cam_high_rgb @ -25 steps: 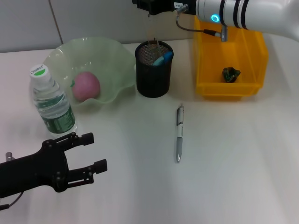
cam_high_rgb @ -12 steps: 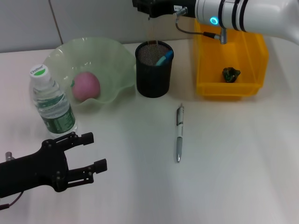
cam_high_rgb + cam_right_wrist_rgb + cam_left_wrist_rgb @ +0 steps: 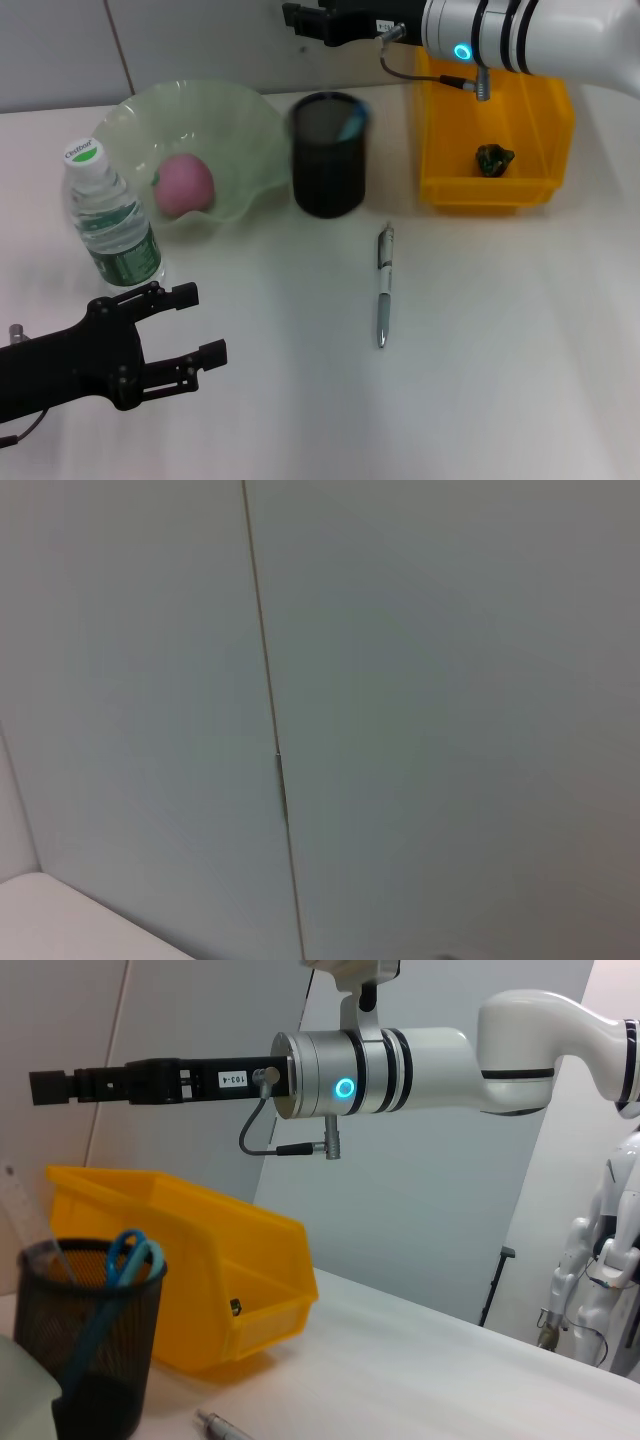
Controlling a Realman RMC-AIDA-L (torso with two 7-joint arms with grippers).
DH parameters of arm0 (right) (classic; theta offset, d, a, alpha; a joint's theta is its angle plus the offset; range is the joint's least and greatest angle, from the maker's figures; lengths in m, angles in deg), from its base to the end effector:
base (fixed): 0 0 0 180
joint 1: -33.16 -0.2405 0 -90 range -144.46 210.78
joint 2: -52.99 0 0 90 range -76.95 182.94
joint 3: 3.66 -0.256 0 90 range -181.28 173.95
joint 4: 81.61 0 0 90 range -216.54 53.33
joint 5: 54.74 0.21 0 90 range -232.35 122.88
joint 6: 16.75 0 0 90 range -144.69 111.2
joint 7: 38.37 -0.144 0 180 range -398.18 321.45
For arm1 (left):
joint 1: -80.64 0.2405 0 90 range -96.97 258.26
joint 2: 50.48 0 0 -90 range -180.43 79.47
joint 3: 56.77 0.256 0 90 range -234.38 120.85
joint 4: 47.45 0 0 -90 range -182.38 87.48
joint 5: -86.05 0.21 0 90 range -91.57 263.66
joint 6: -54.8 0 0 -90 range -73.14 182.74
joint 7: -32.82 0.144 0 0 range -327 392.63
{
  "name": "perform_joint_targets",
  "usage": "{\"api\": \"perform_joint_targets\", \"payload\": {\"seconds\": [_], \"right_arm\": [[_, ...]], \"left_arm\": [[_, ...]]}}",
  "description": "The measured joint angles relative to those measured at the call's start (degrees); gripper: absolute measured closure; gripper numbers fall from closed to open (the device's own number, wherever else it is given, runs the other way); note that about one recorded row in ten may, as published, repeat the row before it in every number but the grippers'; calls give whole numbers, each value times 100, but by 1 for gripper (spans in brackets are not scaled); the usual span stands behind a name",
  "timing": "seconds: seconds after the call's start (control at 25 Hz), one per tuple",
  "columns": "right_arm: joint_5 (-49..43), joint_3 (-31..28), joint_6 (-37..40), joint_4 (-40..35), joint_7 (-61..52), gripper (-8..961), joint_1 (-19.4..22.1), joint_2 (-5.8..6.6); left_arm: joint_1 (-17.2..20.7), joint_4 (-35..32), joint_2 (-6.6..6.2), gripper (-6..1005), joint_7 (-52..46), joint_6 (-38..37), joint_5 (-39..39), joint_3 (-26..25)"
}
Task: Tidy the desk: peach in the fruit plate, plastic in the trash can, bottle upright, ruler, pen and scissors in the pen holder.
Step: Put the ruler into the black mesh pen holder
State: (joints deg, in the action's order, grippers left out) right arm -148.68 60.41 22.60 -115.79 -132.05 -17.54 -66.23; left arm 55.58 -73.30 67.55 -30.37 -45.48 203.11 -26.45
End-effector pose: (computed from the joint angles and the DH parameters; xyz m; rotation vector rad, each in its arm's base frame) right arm 0.1359 0.4779 -0.0205 -2.2998 0.6231 0.6013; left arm -0.2900 0.2683 -0.0101 -2.7249 -0.5712 -0.9520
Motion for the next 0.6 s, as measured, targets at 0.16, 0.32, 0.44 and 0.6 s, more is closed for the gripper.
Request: {"api": "perform_joint_targets", "payload": {"seconds": [0.16, 0.32, 0.44, 0.6], "right_arm": [[-1, -4, -28, -34, 0, 486, 0, 12], [-1, -5, 1, -84, 0, 444, 0, 15], [8, -30, 4, -131, 1, 388, 22, 15], [26, -63, 3, -209, 5, 303, 59, 14]], "left_arm": [[2, -6, -9, 156, 0, 0, 0, 8], [2, -8, -20, 156, 0, 0, 0, 3], [2, -8, -23, 156, 0, 0, 0, 1], [2, -8, -33, 156, 0, 0, 0, 0]]}}
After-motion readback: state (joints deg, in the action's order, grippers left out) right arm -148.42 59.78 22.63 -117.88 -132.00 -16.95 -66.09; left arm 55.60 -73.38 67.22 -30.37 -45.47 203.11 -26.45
